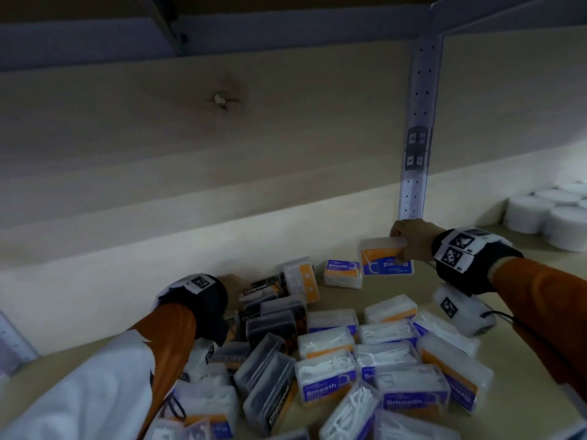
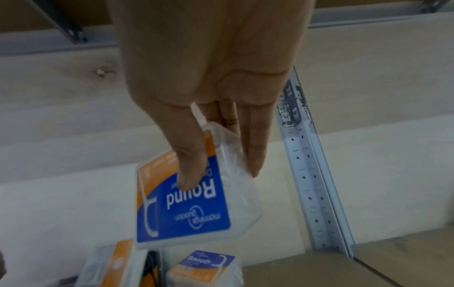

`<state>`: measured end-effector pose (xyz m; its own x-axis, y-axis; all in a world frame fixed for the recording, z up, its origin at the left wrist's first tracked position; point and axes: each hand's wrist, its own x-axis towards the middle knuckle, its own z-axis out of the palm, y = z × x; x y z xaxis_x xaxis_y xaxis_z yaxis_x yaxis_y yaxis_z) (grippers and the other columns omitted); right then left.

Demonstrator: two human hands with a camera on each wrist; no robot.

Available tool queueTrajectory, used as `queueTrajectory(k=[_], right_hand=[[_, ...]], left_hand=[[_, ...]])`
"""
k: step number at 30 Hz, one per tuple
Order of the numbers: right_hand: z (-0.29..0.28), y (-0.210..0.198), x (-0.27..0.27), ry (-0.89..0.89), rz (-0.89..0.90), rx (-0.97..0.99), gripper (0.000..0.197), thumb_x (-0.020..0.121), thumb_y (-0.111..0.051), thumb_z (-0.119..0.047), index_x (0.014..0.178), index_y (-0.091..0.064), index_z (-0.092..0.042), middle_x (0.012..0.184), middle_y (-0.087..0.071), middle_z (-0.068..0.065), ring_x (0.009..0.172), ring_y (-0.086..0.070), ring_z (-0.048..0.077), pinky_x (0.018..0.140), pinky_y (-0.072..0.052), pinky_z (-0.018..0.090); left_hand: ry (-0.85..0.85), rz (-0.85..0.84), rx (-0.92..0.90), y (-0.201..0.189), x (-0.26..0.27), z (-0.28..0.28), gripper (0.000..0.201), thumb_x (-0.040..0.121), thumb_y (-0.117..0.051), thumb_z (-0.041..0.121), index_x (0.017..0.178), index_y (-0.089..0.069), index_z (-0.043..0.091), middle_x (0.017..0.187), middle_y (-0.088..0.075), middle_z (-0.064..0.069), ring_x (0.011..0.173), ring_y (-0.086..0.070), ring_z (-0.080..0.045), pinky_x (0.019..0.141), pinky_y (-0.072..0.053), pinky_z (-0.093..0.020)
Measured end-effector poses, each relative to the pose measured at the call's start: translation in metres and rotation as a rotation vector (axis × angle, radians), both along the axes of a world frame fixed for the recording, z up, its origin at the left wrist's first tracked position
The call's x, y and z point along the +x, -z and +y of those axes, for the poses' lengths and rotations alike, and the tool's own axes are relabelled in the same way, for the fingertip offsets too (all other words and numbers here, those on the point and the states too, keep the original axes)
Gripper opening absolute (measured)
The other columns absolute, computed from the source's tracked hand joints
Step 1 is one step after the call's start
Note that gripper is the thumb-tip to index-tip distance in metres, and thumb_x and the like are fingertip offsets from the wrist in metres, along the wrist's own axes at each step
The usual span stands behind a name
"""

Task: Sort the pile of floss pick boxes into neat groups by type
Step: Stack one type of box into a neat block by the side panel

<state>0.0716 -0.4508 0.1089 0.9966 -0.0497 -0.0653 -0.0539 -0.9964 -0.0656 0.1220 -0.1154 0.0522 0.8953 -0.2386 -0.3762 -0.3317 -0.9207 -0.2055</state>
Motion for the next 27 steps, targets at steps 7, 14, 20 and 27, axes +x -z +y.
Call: queueTrajectory(k=[7,14,20,27], right_hand=[[0.027,-0.013,-0.026,-0.071,-0.083,0.078,0.055,0.08,-0.073,-0.025,0.127,-0.05,-0.008,0.129,-0.055,0.011,0.115,-0.054,0.027,0.089,-0.044,0.031],[0.07,-0.024,-0.051,-0.22,-0.095,0.161,0.052,0.076,-0.077,-0.02,0.121,-0.054,-0.009,0.125,-0.056,0.008,0.109,-0.053,0.023,0.071,-0.031,0.02],[0.118,-0.026,-0.065,-0.391,-0.098,0.2,0.046,0.074,-0.077,-0.021,0.115,-0.055,-0.012,0.118,-0.057,0.006,0.091,-0.048,0.016,0.073,-0.037,0.023],[0.187,-0.025,-0.075,-0.553,-0.078,0.188,0.047,0.077,-0.074,-0.02,0.118,-0.053,-0.01,0.121,-0.054,0.007,0.094,-0.046,0.015,0.075,-0.038,0.023]], left_hand=[[0.058,-0.033,-0.092,-0.031,-0.05,0.027,0.048,0.102,-0.037,0.03,0.147,-0.03,0.017,0.156,-0.025,-0.002,0.142,-0.028,-0.019,0.113,-0.022,-0.027],[0.053,-0.026,-0.077,-0.05,-0.124,0.065,0.036,0.098,-0.045,0.025,0.132,-0.048,0.015,0.136,-0.047,-0.004,0.121,-0.049,-0.022,0.097,-0.038,-0.027],[0.11,-0.07,-0.113,-0.044,-0.192,0.101,0.038,0.097,-0.045,0.021,0.135,-0.051,0.017,0.143,-0.045,0.0,0.128,-0.045,-0.014,0.102,-0.029,-0.019],[-0.04,-0.04,-0.201,-0.002,-0.253,0.133,0.046,0.101,-0.038,0.028,0.146,-0.031,0.02,0.151,-0.031,0.005,0.135,-0.036,-0.01,0.107,-0.025,-0.019]])
